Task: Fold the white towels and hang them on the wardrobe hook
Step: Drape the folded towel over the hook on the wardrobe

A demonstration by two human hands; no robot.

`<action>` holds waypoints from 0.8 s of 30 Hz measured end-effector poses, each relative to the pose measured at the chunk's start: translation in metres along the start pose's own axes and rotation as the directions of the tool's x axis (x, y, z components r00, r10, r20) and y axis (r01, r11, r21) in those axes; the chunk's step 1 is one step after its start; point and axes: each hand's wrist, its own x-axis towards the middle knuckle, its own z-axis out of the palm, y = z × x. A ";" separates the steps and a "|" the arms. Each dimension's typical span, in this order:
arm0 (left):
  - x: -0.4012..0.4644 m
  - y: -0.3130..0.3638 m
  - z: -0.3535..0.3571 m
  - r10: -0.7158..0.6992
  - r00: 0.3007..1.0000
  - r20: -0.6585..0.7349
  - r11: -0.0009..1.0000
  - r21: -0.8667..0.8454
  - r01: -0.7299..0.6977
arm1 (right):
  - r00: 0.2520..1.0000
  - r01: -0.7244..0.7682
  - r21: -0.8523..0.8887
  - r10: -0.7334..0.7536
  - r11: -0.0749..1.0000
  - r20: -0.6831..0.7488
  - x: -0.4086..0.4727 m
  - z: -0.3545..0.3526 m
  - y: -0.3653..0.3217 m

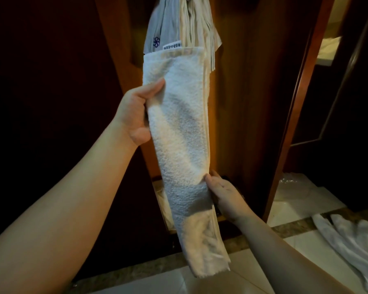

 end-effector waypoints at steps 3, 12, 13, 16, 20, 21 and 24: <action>0.000 0.000 -0.002 0.010 1.000 0.014 0.999 -0.040 -0.009 | 0.996 0.069 -0.132 -0.074 0.989 -0.039 0.005 -0.003 0.006; 0.000 0.008 -0.001 0.105 0.980 -0.169 0.993 -0.031 -0.112 | 0.858 0.422 -0.287 -0.481 0.860 -0.179 -0.002 -0.006 0.006; 0.000 0.007 -0.001 0.105 0.976 -0.192 0.993 -0.034 -0.114 | 0.846 0.425 -0.303 -0.493 0.853 -0.202 -0.003 -0.007 0.004; 0.003 0.006 0.002 0.109 0.964 -0.243 0.993 -0.019 -0.117 | 0.830 0.417 -0.328 -0.502 0.848 -0.243 -0.007 -0.010 0.000; 0.008 0.005 0.004 0.080 0.949 -0.306 0.995 -0.032 -0.094 | 0.880 0.317 -0.197 -0.365 0.928 -0.304 -0.009 -0.013 -0.008; 0.011 0.004 0.004 0.062 0.943 -0.326 0.996 -0.039 -0.079 | 0.900 0.286 -0.200 -0.334 0.937 -0.279 -0.008 -0.016 -0.008; 0.021 -0.001 0.003 0.015 0.917 -0.400 0.999 -0.034 -0.032 | 0.991 0.108 -0.270 -0.125 0.957 -0.047 -0.001 -0.031 -0.004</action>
